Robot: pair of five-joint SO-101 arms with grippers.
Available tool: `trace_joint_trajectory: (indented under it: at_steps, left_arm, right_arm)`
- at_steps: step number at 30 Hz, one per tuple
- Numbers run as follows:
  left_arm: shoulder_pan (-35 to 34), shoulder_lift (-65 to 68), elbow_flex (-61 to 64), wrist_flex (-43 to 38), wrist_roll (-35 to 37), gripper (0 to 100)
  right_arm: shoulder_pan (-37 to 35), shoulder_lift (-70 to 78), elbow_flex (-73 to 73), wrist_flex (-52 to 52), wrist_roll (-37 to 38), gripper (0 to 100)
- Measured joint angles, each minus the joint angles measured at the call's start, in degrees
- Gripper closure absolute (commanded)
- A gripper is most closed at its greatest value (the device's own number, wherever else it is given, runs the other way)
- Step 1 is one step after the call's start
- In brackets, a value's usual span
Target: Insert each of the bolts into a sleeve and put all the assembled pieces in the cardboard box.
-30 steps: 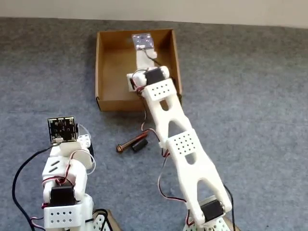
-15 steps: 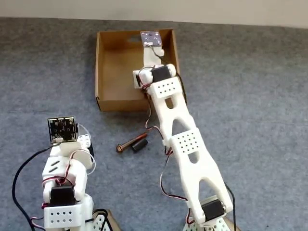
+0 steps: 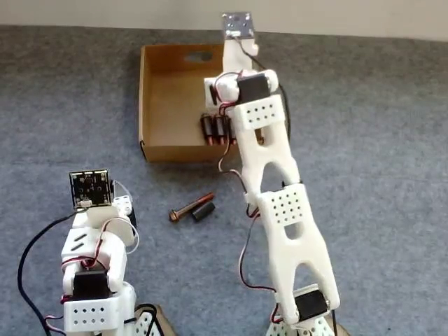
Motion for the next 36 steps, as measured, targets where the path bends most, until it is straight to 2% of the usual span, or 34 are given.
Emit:
trace_joint_trajectory:
  at_steps: [7, 15, 22, 30, 36]
  left_arm:
    - [0.00, 0.00, 0.00, 0.00, 0.00, 97]
    - [0.00, 0.00, 0.00, 0.00, 0.00, 97]
    - [0.00, 0.00, 0.00, 0.00, 0.00, 97]
    - [0.00, 0.00, 0.00, 0.00, 0.00, 97]
    - [0.00, 0.00, 0.00, -1.76, 0.00, 97]
  right_arm:
    - [0.00, -3.69, 0.00, 7.21, 0.00, 98.2]
    - [0.26, -8.53, 0.00, 7.47, 0.00, 98.2]
    - [0.26, -19.60, 0.97, 7.47, 0.00, 98.2]
    - [0.18, -34.90, 22.68, 7.47, 0.00, 98.2]
    - [0.18, -40.97, 37.45, 7.47, 0.00, 98.2]
